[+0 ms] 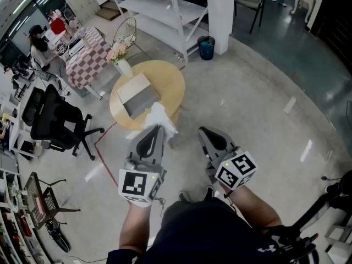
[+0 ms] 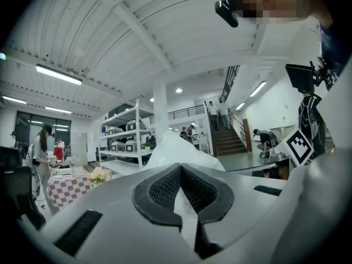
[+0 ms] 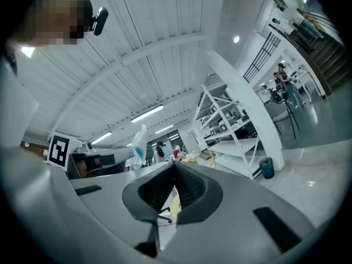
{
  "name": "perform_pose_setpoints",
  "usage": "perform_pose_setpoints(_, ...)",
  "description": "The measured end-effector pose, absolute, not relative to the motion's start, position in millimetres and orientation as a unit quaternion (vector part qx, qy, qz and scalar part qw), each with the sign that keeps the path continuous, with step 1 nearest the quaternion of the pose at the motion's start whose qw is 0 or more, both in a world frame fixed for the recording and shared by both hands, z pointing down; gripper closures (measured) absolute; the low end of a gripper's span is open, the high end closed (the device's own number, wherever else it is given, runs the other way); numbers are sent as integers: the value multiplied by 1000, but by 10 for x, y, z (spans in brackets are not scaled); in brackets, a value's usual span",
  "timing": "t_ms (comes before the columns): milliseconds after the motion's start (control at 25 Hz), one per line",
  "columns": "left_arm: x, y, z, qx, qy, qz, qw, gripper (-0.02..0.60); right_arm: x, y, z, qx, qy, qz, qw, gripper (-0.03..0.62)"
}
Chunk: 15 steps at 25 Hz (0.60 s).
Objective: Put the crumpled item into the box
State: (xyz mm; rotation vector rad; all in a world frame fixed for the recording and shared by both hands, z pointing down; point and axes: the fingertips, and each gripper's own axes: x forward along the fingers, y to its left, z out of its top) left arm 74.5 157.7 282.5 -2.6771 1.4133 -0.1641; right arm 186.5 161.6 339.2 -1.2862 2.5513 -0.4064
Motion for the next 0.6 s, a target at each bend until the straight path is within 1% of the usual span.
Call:
perform_pose_setpoints(240,626,1892,2980,-872,480,-82,42,565,1761,1873,3397,-431,883,-155,104,589)
perform_pose_setpoints(440,320,1965,3178,-856,499,-123,60,565,1525,1975,3359,-426,889,-141,91,589)
perform_pose_setpoints(600,48,1998,3186,-852,506,-123,52,565,1270,1992,3232,-421,893,-127,90,589)
